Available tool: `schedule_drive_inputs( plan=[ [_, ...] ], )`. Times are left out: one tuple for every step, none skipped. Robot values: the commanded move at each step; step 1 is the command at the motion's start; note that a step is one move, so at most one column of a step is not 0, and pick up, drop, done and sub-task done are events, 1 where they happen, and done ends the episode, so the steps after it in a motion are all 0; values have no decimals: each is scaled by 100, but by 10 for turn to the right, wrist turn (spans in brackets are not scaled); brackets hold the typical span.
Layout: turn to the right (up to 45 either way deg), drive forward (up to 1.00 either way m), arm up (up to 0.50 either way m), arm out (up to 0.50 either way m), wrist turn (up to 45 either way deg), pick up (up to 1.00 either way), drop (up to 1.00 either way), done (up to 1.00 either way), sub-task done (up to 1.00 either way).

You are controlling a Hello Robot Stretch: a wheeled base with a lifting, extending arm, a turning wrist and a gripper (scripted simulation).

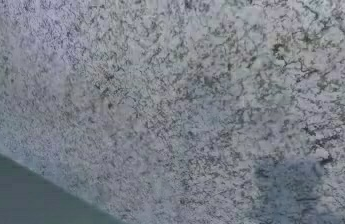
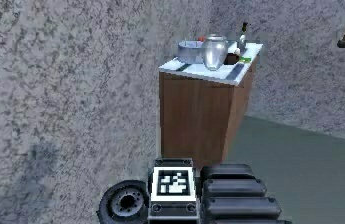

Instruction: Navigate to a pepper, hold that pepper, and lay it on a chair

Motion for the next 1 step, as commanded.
schedule_drive_inputs(
  plan=[
    [-450, 0, 0, 0, 0, 0, 0, 0, 0]
  ],
)
